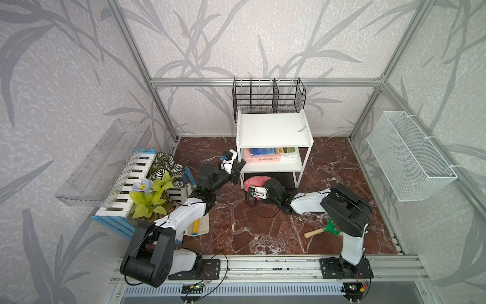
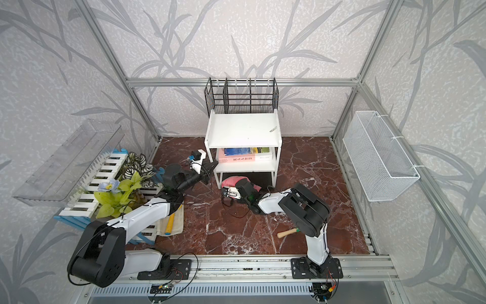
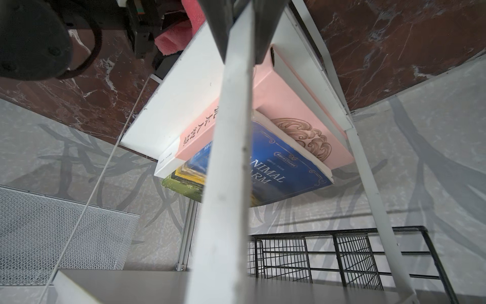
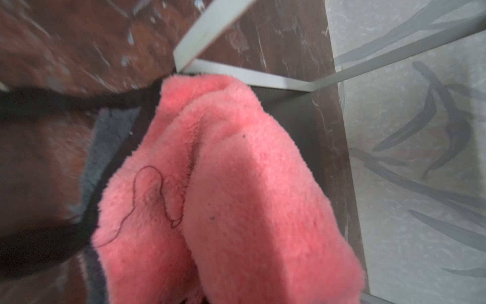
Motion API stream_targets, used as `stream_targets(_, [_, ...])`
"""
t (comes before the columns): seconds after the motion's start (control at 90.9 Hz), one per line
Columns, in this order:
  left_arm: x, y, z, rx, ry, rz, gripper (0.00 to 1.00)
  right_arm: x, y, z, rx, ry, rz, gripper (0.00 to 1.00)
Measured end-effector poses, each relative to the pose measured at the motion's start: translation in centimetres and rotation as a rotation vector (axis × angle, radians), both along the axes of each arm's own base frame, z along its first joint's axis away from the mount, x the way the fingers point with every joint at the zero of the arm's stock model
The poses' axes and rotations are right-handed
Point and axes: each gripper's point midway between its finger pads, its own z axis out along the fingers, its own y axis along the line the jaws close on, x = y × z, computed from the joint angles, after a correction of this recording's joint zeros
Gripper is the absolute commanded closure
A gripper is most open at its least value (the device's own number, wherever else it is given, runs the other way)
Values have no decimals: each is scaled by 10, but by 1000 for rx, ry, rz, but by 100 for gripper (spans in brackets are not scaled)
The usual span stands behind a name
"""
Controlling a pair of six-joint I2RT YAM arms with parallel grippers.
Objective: Wipe the bookshelf clean with a cloth
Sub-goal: Wipe the dust from the shelf.
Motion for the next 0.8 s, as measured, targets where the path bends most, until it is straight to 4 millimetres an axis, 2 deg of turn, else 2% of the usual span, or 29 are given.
stream_targets(0.077, [1, 1, 0, 2, -1, 8, 100, 6, -24, 3, -41, -3, -32, 100])
stream_targets(0.154, [1, 1, 0, 3, -1, 11, 100, 12, -70, 4, -111, 11, -122, 100])
stream_targets(0.22, [2, 1, -1, 3, -1, 14, 100, 16, -102, 3, -173, 20, -192, 100])
stream_targets(0.275, [3, 1, -1, 2, -2, 17, 100, 17, -106, 0, -204, 28, -200, 100])
stream_targets(0.352, [3, 1, -1, 1, -2, 22, 100, 21, -77, 1, -223, 21, -146, 100])
stream_targets(0.462, [3, 1, -1, 0, -1, 21, 100, 32, 5, 8, -207, -41, 3, 100])
stream_targets(0.484, [3, 1, -1, 0, -1, 20, 100, 32, 16, 9, -201, -54, 24, 100])
stream_targets(0.539, [3, 1, 0, -2, 1, 21, 100, 26, 37, 12, -203, -86, 85, 100])
stream_targets(0.583, [3, 1, -1, -3, 2, 21, 100, 21, 39, 13, -213, -100, 107, 100])
stream_targets(0.649, [4, 1, -1, -5, 3, 22, 100, 22, 12, 9, -245, -109, 93, 100])
stream_targets(0.682, [4, 1, -1, -5, 3, 23, 100, 25, -11, 4, -266, -107, 63, 100])
stream_targets(0.726, [4, 1, -1, -5, 4, 23, 100, 35, -52, -4, -311, -107, -3, 100])
stream_targets(0.803, [5, 0, -1, -5, 2, 23, 100, 53, -110, -6, -363, -134, -121, 100])
